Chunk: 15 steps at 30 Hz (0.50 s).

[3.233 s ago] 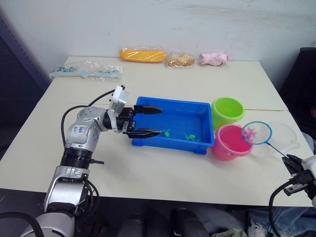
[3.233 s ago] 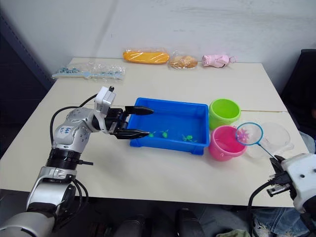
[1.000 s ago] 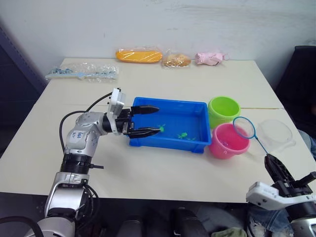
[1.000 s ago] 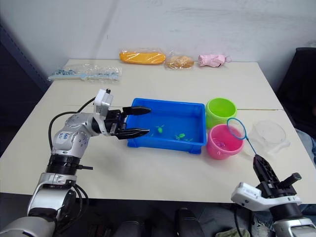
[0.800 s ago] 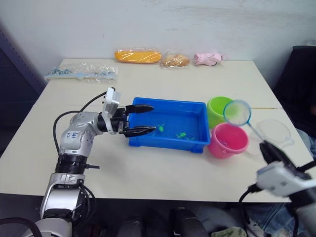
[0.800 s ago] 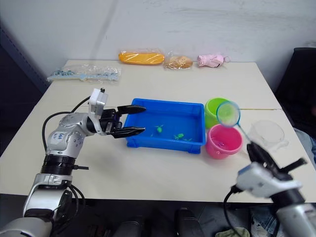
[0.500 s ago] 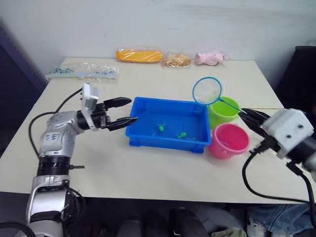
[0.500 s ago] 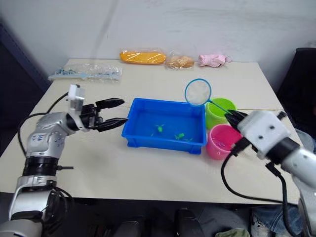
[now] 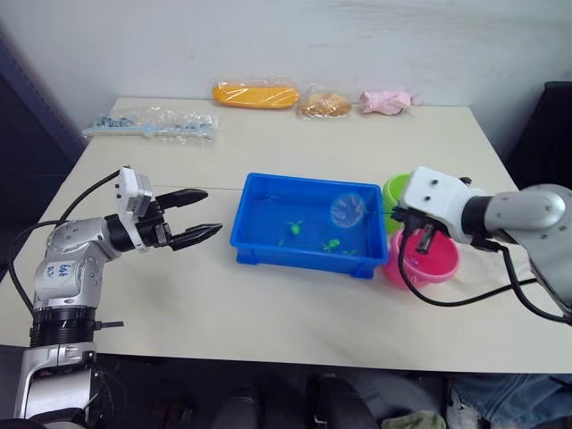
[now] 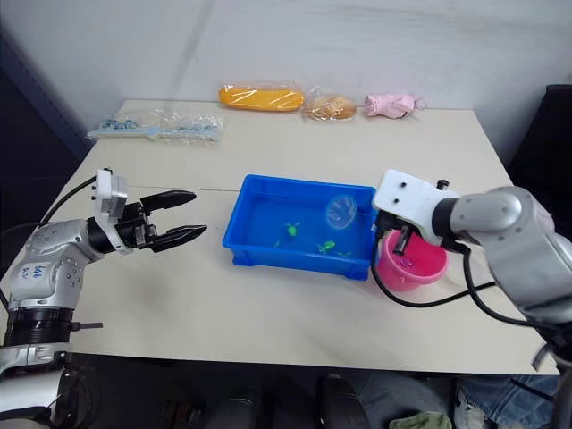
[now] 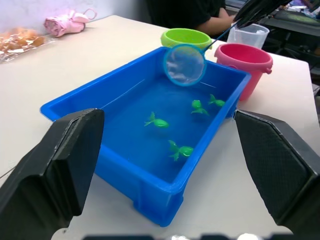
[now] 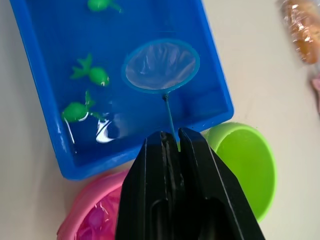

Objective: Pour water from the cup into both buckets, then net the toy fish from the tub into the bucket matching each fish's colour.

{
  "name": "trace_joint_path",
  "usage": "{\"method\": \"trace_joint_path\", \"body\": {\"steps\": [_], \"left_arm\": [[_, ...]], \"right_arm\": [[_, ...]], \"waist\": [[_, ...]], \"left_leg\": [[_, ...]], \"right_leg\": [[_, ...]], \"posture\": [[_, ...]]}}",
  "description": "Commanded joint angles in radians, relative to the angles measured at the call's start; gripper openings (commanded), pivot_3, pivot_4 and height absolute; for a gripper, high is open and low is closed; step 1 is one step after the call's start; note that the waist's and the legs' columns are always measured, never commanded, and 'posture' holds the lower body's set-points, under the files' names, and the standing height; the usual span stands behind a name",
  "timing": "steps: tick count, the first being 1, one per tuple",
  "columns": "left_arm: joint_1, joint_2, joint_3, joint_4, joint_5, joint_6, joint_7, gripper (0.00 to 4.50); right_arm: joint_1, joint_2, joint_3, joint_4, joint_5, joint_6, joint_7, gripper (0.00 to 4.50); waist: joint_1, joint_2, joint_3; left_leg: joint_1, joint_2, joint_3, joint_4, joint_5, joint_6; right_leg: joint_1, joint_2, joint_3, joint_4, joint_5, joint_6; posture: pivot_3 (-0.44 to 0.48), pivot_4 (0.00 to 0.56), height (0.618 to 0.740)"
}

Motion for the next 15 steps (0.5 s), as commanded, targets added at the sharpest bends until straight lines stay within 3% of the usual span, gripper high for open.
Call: {"method": "trace_joint_path", "body": {"steps": [1,7,15], "left_arm": [[-0.002,0.001,-0.012,-0.064,-0.005,-0.022,-0.002,4.48],[-0.021,-0.013,-0.053,-0.078,0.001,-0.031,-0.010,4.48],[-0.115,-0.009,-0.143,-0.024,0.032,-0.019,-0.077,4.48]], "right_arm": [[-0.113,-0.009,0.079,0.036,-0.073,0.048,0.056,0.00],[-0.230,-0.031,0.218,0.085,-0.180,0.059,0.166,0.00],[-0.317,0.012,0.305,0.153,-0.267,0.007,0.294,0.00]], "waist": [[-0.001,0.000,0.000],[0.000,0.000,0.000],[0.000,0.000,0.000]], "left_leg": [[-0.001,0.000,0.000,0.000,0.000,-0.001],[-0.002,0.000,0.000,0.000,0.001,-0.001],[-0.002,0.000,0.001,0.000,0.001,-0.001]], "right_leg": [[-0.002,0.000,0.000,0.001,0.000,0.000],[-0.002,0.000,0.000,0.001,0.000,0.000],[-0.003,0.001,0.000,0.001,0.000,0.000]], "posture": [[0.000,0.150,0.740],[0.000,0.150,0.740],[0.000,0.150,0.740]]}}
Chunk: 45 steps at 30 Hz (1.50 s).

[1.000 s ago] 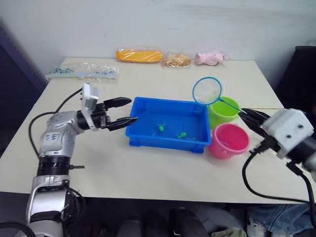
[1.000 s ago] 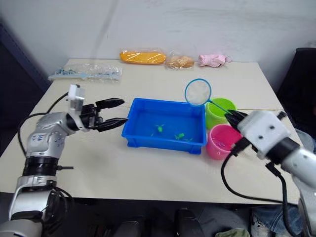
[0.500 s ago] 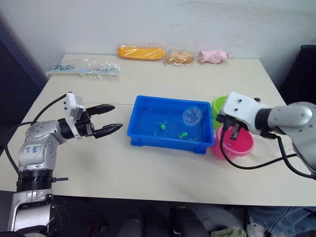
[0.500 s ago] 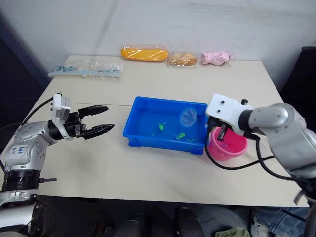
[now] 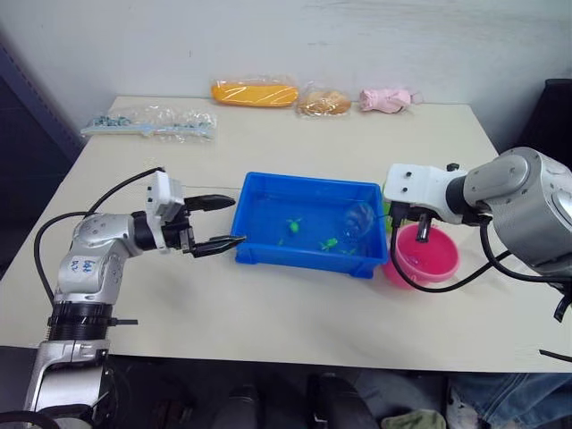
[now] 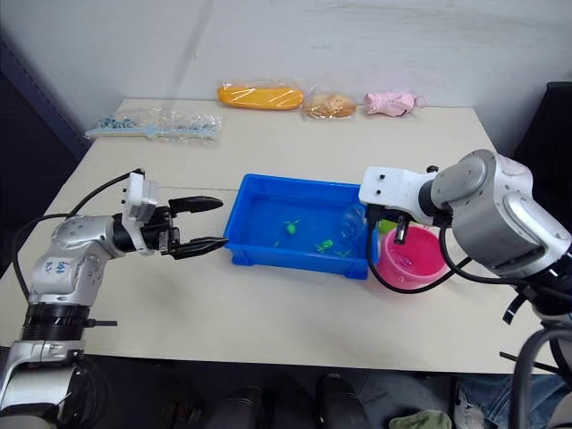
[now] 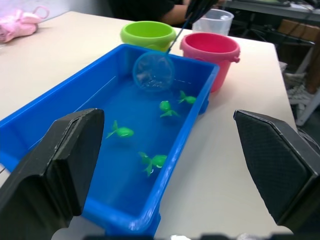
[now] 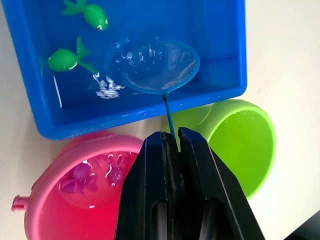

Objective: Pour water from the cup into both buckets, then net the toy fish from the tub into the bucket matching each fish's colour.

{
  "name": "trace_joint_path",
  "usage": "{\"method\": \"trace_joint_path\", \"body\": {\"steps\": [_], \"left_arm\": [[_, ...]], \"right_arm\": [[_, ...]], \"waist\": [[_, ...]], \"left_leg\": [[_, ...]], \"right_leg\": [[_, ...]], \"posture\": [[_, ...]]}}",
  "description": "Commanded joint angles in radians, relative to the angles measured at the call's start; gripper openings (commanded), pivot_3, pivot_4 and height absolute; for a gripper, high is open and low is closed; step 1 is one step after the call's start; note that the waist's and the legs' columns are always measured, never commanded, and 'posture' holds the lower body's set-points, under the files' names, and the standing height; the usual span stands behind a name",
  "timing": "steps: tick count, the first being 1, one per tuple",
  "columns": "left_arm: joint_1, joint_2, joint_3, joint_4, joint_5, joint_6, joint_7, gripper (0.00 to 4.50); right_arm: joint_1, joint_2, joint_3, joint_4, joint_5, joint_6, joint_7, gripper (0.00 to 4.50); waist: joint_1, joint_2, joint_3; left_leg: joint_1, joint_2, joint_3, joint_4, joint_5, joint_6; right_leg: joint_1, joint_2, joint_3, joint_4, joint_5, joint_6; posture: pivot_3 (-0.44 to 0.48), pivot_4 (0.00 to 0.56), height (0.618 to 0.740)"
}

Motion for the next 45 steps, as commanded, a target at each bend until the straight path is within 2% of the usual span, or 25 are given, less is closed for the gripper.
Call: {"method": "trace_joint_path", "body": {"steps": [1,6,16,29,37,45], "left_arm": [[-0.057,0.007,-0.024,0.008,0.008,-0.002,-0.034,4.48],[-0.116,0.007,-0.058,0.044,0.012,0.001,-0.082,4.48],[-0.237,-0.012,-0.099,0.235,0.082,-0.097,-0.154,4.48],[-0.252,-0.012,-0.074,0.279,0.091,-0.124,-0.167,4.48],[-0.240,-0.003,-0.066,0.262,0.087,-0.112,-0.165,4.48],[-0.230,0.006,-0.056,0.256,0.087,-0.105,-0.161,4.48]], "right_arm": [[-0.045,0.018,0.016,0.019,-0.059,-0.038,0.050,0.00],[-0.062,0.031,0.054,0.069,-0.131,-0.102,0.113,0.00],[-0.063,0.057,0.061,0.122,-0.184,-0.181,0.262,0.00],[-0.043,0.146,0.003,0.182,-0.096,0.007,0.310,0.00],[-0.024,0.126,-0.028,0.207,-0.059,0.058,0.303,0.00],[0.007,0.105,-0.098,0.193,0.063,0.133,0.329,0.00]], "waist": [[-0.001,0.000,0.000],[-0.001,0.000,0.000],[-0.001,0.000,0.000],[0.000,0.000,0.000],[0.000,0.000,0.000],[0.000,0.000,0.000]], "left_leg": [[0.000,0.000,0.000,0.000,0.000,0.000],[0.000,0.000,0.000,0.000,0.000,0.000],[0.000,-0.001,0.000,0.001,0.000,0.000],[0.000,0.000,0.000,0.002,0.000,-0.001],[0.000,0.000,0.000,0.002,0.000,-0.001],[0.000,0.000,0.000,0.002,0.000,-0.001]], "right_leg": [[0.000,0.000,0.000,0.000,0.000,0.000],[0.000,0.000,0.000,0.001,0.000,0.000],[0.000,0.000,0.000,0.002,0.000,0.000],[0.000,0.001,0.000,0.004,0.000,0.000],[0.000,0.001,0.000,0.004,0.000,0.000],[0.000,0.001,0.000,0.004,0.000,0.000]], "posture": [[0.000,0.150,0.740],[0.000,0.150,0.740],[0.000,0.150,0.740],[0.000,0.150,0.740],[0.000,0.150,0.740],[0.000,0.150,0.740]]}}
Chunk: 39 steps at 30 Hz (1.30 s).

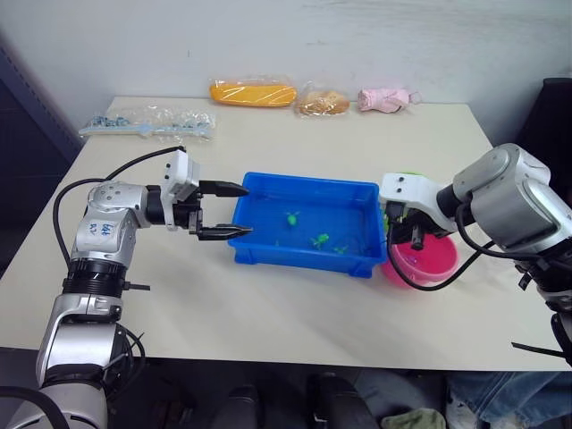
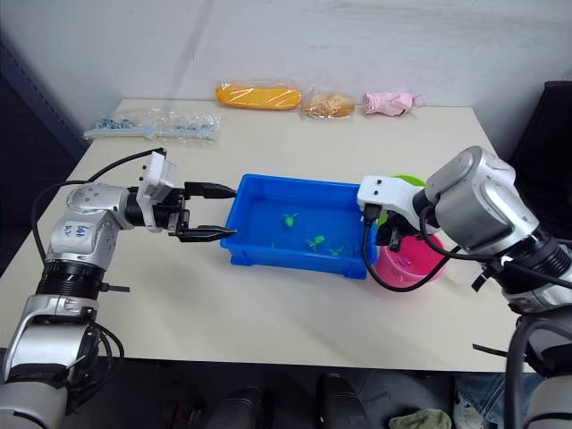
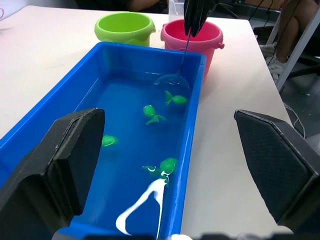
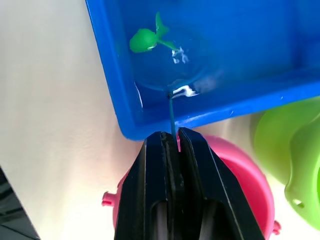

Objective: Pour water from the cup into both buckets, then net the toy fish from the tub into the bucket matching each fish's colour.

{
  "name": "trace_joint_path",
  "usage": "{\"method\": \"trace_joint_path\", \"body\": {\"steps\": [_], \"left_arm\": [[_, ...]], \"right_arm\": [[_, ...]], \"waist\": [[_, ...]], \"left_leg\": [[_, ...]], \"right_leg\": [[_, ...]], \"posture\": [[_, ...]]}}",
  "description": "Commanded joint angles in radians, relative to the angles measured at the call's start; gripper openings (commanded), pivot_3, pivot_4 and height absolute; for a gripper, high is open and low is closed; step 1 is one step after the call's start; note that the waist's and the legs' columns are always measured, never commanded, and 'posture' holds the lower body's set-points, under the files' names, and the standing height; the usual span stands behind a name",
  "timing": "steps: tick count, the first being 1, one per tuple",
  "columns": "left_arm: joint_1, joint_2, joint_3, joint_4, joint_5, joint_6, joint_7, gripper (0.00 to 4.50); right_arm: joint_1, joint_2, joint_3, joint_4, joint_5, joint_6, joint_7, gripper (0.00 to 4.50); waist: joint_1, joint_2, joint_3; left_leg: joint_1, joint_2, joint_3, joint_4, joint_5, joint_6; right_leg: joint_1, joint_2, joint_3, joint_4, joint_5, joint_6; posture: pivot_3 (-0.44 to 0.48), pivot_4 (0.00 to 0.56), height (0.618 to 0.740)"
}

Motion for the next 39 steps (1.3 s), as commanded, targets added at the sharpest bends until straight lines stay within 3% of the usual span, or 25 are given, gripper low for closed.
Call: {"method": "trace_joint_path", "body": {"steps": [1,39], "left_arm": [[0.001,0.017,0.026,-0.024,-0.010,0.005,0.000,4.48],[-0.017,0.039,0.028,-0.018,-0.003,0.014,-0.003,4.48]], "right_arm": [[0.018,-0.014,-0.056,-0.016,0.073,0.032,0.022,0.00],[0.218,0.010,-0.332,0.073,0.335,-0.005,-0.163,0.00]], "waist": [[0.000,0.000,0.000],[0.000,0.000,0.000]], "left_leg": [[0.000,0.000,0.000,0.000,0.000,0.000],[0.000,0.000,0.000,0.000,0.000,0.000]], "right_leg": [[0.000,0.000,0.000,0.000,0.000,0.000],[0.000,0.000,0.000,0.002,0.000,0.000]], "posture": [[0.000,0.150,0.740],[0.000,0.150,0.740]]}}
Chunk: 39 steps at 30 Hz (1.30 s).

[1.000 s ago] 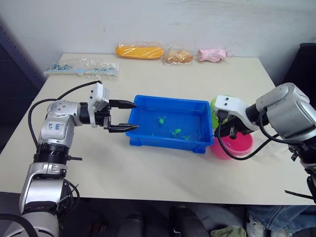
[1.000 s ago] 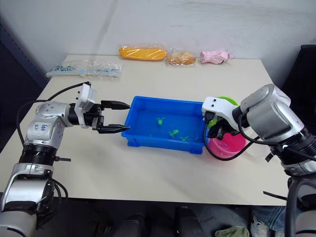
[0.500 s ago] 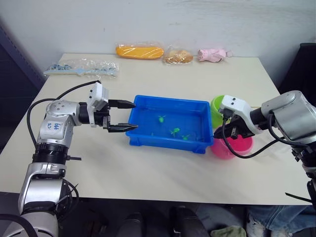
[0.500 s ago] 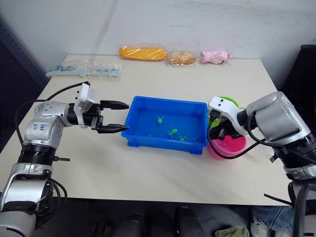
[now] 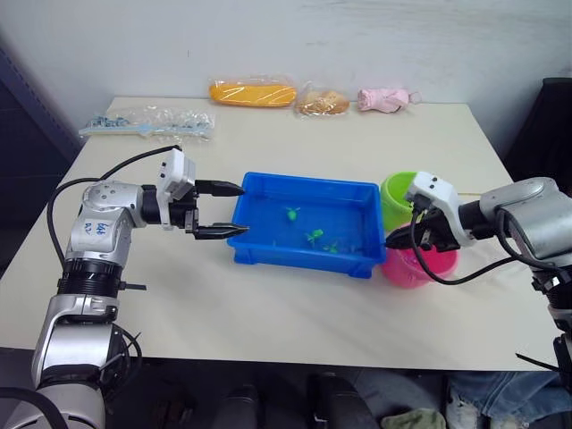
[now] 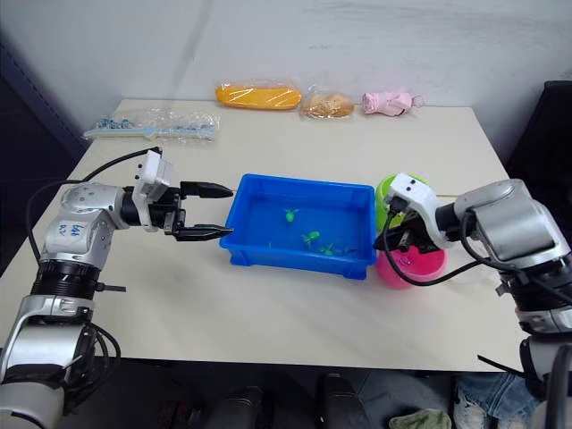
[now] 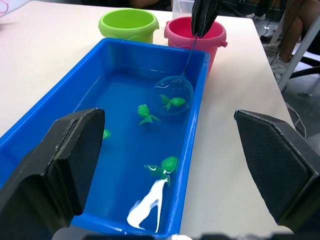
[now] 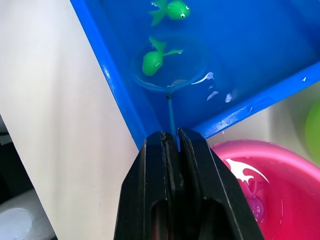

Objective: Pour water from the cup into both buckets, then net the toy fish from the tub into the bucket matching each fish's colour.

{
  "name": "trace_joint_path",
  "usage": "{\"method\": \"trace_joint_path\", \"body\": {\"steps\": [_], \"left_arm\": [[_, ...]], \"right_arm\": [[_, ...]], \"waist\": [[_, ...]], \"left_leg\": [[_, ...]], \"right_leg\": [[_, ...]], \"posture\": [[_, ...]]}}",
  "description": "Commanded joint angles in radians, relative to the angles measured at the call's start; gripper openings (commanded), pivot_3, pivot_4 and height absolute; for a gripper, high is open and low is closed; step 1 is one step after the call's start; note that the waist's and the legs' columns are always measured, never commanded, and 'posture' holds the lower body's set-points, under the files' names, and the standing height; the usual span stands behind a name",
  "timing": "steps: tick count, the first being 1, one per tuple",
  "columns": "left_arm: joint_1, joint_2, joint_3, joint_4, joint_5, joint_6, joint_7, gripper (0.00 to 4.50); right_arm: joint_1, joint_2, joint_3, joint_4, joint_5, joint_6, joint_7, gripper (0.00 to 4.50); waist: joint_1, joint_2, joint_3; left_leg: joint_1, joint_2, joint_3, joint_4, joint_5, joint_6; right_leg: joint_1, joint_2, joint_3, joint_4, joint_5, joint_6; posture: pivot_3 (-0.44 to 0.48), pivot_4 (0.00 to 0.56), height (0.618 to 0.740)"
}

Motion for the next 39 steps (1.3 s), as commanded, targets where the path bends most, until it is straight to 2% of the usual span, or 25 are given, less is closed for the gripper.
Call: {"method": "trace_joint_path", "body": {"steps": [1,13,17,25,30,39], "left_arm": [[-0.020,0.023,0.026,-0.013,-0.002,-0.007,-0.005,4.48],[-0.031,0.025,0.031,0.001,-0.005,-0.014,0.000,4.48],[-0.021,0.013,0.075,-0.020,-0.046,0.027,0.049,4.48],[-0.022,-0.004,0.074,-0.041,-0.046,0.046,0.068,4.48],[-0.079,-0.064,0.080,-0.017,-0.079,0.111,0.108,4.48],[-0.129,-0.190,0.044,0.046,-0.031,0.023,0.173,4.48]], "right_arm": [[0.021,-0.011,-0.067,-0.009,0.044,-0.007,-0.012,0.00],[0.123,-0.001,-0.217,-0.053,0.132,0.025,-0.083,0.00],[0.160,0.028,-0.303,-0.078,0.170,0.014,-0.143,0.00],[0.261,0.108,-0.482,-0.196,0.243,-0.015,-0.263,0.00],[0.313,0.142,-0.571,-0.278,0.285,0.012,-0.324,0.00],[0.441,0.199,-0.663,-0.448,0.316,-0.021,-0.451,0.00]], "waist": [[0.001,0.000,0.000],[0.002,0.000,0.000],[0.000,0.000,0.000],[0.003,0.000,0.000],[0.003,0.000,0.000],[0.008,0.000,0.000]], "left_leg": [[0.000,0.000,0.000,0.000,0.000,0.000],[0.000,0.000,0.000,0.000,0.000,0.000],[0.000,0.000,0.000,0.000,0.000,0.000],[0.000,0.000,0.000,0.001,0.000,0.000],[0.000,0.000,0.000,0.002,0.000,0.000],[-0.001,0.000,0.000,0.004,0.000,0.000]], "right_leg": [[0.000,0.000,0.000,0.000,0.000,0.000],[0.000,0.000,0.000,0.000,0.000,0.000],[0.000,0.000,0.000,0.001,0.000,0.000],[0.000,0.000,0.000,0.001,0.000,0.000],[0.001,0.000,0.000,0.002,0.000,0.000],[0.001,0.000,0.000,0.003,0.001,0.001]], "posture": [[0.000,0.150,0.740],[0.000,0.150,0.740],[0.000,0.150,0.740],[0.000,0.150,0.740],[0.000,0.150,0.740],[0.000,0.150,0.740]]}}
